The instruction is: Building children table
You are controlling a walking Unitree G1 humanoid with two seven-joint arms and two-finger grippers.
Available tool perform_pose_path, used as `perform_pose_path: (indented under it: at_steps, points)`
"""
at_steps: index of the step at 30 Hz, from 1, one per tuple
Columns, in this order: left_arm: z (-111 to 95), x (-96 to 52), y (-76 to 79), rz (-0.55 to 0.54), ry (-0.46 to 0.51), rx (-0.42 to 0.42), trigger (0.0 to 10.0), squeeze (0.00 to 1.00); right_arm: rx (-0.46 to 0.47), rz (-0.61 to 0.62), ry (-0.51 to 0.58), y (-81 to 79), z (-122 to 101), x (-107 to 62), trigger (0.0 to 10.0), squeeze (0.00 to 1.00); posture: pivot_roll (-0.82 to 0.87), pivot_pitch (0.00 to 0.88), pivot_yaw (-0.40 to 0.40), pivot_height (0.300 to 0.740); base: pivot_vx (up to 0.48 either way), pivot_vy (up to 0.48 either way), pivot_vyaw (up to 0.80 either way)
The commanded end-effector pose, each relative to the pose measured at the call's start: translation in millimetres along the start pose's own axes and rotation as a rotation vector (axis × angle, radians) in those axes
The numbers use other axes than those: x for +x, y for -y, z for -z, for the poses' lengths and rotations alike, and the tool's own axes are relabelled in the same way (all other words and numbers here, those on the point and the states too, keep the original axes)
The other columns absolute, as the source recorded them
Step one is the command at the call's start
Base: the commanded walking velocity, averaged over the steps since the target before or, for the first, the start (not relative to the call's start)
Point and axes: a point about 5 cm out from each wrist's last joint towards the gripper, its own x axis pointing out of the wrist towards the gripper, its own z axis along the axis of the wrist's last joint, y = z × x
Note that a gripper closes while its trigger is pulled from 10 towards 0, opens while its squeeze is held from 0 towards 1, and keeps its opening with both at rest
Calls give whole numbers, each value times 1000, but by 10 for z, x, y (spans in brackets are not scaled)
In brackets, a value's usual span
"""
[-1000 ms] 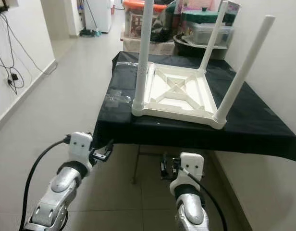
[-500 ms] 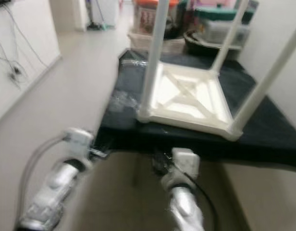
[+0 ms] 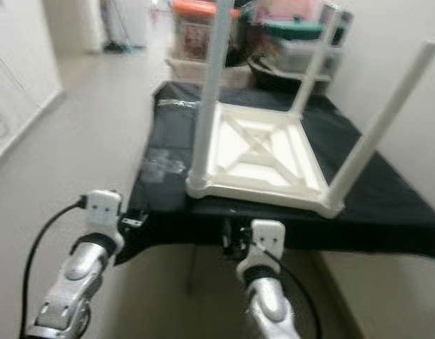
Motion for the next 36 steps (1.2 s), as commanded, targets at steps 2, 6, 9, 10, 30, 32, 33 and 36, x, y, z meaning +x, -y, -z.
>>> perform_pose_path:
  at_steps: [2, 6, 9, 10, 30, 32, 33, 36]
  points:
    - [-26, 8, 63, 24, 12, -8, 10000, 0, 11, 24, 14, 57, -48, 22, 10000, 0, 97, 0, -108, 740, 289, 0, 0]
    - [-48, 9, 40, 15, 20, -7, 10000, 0, 1, 37, 30, 95, -80, 68, 10000, 0, 100, 0, -107, 740, 292, 0, 0]
    - [-53, 9, 32, 12, 22, -2, 10000, 0, 0, 46, 34, 124, -90, 88, 10000, 0, 100, 0, -106, 740, 292, 0, 0]
    - [-53, 9, 30, 12, 22, 2, 10000, 0, -1, 49, 35, 131, -92, 94, 10000, 0, 100, 0, -106, 740, 292, 0, 0]
    - [9, -68, 111, 30, -8, -12, 10000, 0, -12, 86, 42, 285, -138, 162, 10000, 0, 99, 0, -104, 740, 43, 0, 0]
    - [11, -77, 122, 42, -10, -11, 10000, 0, -10, 84, 41, 301, -142, 171, 10000, 0, 100, 0, -103, 740, 0, 0, 0]
    - [36, -102, 149, 68, -22, -15, 10000, 0, -6, 59, 27, 332, -138, 194, 10000, 0, 101, 0, -101, 740, 0, 0, 0]
    - [90, -160, 200, 128, -49, -23, 10000, 0, 13, -3, -4, 385, -133, 237, 10000, 0, 101, 0, -101, 740, 0, 0, 0]
